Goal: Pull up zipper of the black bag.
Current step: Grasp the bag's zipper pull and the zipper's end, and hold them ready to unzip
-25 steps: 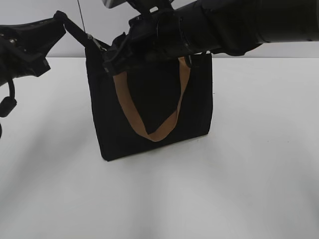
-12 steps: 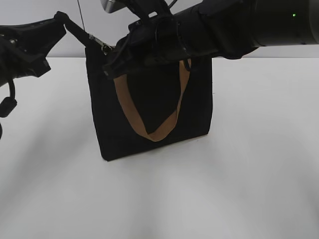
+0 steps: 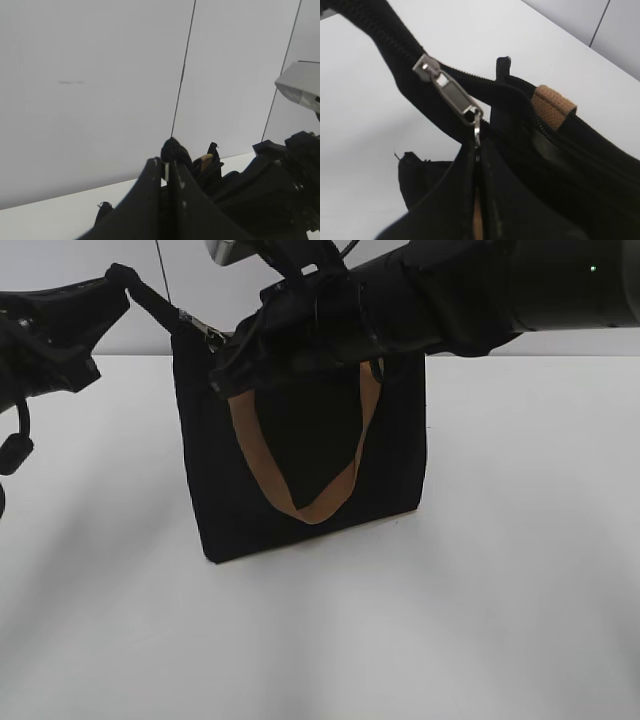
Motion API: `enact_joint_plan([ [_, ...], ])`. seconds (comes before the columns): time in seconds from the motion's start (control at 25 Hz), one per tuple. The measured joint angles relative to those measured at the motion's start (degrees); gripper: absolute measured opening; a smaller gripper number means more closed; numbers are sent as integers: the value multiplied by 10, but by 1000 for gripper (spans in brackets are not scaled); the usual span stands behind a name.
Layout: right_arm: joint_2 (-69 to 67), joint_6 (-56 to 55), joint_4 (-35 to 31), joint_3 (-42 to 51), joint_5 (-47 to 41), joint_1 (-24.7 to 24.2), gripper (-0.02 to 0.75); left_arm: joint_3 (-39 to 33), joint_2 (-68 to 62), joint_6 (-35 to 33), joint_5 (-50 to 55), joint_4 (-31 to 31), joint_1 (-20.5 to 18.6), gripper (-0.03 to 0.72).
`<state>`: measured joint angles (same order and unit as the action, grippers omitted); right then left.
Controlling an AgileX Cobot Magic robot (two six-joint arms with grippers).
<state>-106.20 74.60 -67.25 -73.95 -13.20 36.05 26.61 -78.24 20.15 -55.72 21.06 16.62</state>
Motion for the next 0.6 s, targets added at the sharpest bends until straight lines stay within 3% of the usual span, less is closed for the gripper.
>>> enact_joint_plan([
  [0.6,0,-31,1,-1,-25,-42,-15,0,0,0,29,-47,0,1],
])
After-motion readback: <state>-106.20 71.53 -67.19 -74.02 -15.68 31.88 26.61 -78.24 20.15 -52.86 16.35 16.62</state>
